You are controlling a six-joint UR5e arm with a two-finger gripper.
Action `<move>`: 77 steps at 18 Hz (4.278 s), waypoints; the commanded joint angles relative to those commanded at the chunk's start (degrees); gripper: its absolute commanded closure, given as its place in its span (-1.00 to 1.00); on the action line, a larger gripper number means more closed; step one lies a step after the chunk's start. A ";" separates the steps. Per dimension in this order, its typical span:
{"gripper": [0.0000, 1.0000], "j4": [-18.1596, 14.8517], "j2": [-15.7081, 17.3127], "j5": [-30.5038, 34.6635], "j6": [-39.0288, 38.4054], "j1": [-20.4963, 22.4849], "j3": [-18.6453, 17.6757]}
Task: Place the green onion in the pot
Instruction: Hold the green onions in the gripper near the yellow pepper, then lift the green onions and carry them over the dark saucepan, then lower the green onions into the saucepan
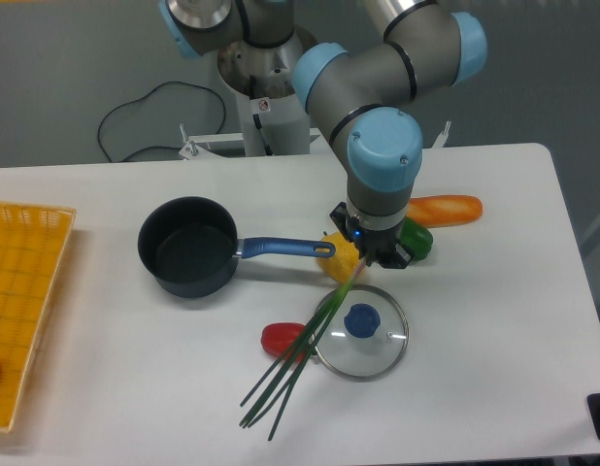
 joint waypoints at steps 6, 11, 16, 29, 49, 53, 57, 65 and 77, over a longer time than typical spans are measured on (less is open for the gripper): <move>0.60 -0.61 0.44 0.62 0.00 -0.18 -0.70; 0.60 -2.98 1.67 3.33 0.00 -1.05 -0.88; 0.59 -8.95 4.91 4.31 0.00 -2.64 -1.14; 0.59 -22.31 8.96 12.46 0.79 -12.03 -1.49; 0.54 -28.48 18.28 23.12 -3.16 -21.27 -10.02; 0.54 -28.30 17.41 23.38 -6.93 -22.06 -10.46; 0.53 -28.21 16.26 23.29 -7.82 -22.59 -10.72; 0.55 -28.13 14.33 22.68 -11.77 -24.52 -10.37; 0.82 -27.86 14.06 19.17 -9.41 -24.08 -8.79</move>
